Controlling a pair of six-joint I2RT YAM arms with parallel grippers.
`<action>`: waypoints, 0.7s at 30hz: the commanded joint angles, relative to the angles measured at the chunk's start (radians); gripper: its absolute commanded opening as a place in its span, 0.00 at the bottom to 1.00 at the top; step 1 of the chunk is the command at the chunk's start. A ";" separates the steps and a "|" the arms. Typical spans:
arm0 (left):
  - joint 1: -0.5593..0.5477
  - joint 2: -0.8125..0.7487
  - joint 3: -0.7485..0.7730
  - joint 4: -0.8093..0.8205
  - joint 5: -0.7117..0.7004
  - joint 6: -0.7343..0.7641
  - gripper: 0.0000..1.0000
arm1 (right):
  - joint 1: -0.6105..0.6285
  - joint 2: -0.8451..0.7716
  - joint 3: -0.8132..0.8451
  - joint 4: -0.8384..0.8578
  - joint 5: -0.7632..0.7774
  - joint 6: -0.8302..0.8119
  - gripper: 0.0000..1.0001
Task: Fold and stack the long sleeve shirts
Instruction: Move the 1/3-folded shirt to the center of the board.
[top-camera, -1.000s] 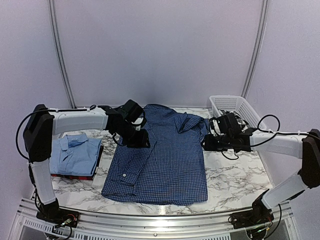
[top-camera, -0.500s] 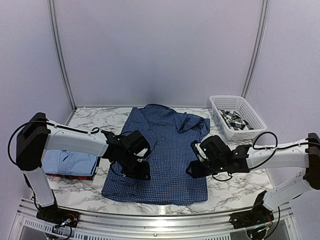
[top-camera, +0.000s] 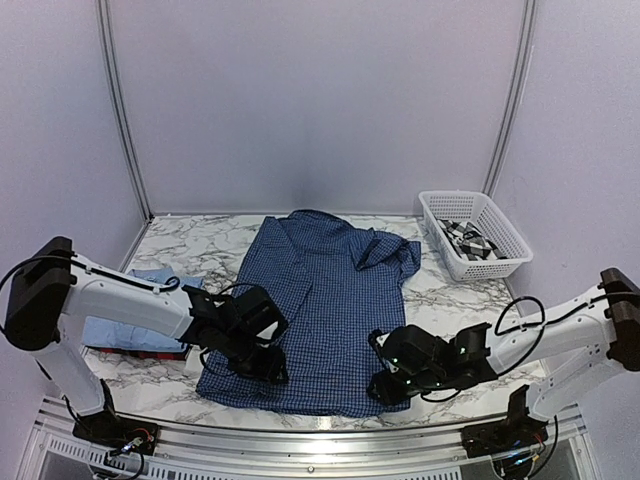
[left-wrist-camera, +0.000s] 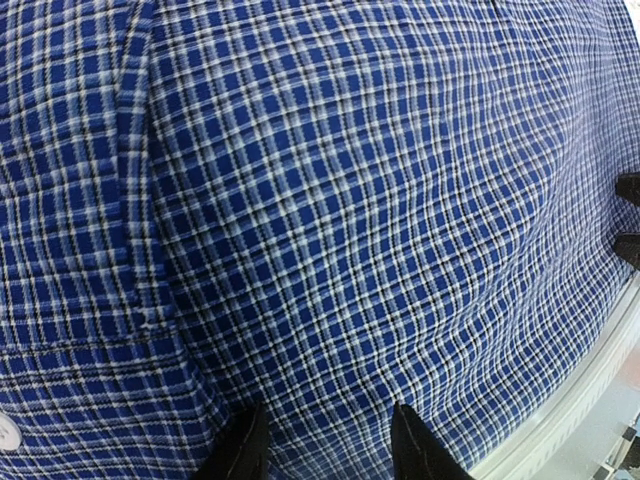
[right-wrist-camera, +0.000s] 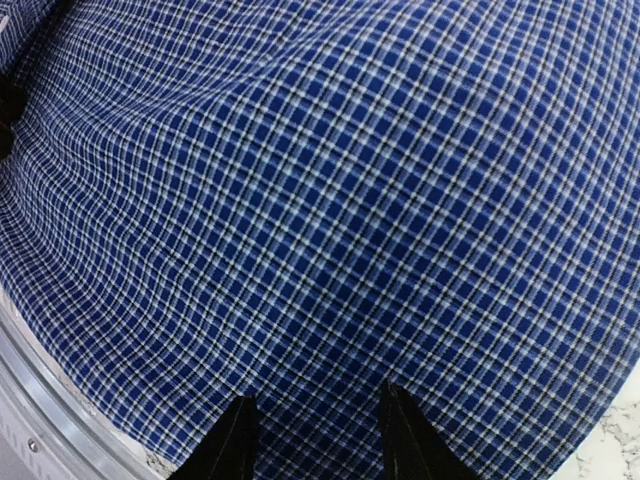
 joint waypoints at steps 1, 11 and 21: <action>-0.008 -0.050 -0.121 -0.057 0.005 -0.041 0.43 | 0.119 0.033 0.000 -0.017 0.009 0.126 0.41; -0.017 -0.229 -0.193 -0.129 -0.017 -0.036 0.43 | 0.195 -0.036 0.204 -0.269 0.126 0.147 0.41; -0.017 -0.256 -0.039 -0.169 -0.118 0.021 0.43 | -0.212 -0.130 0.447 -0.278 0.360 -0.203 0.45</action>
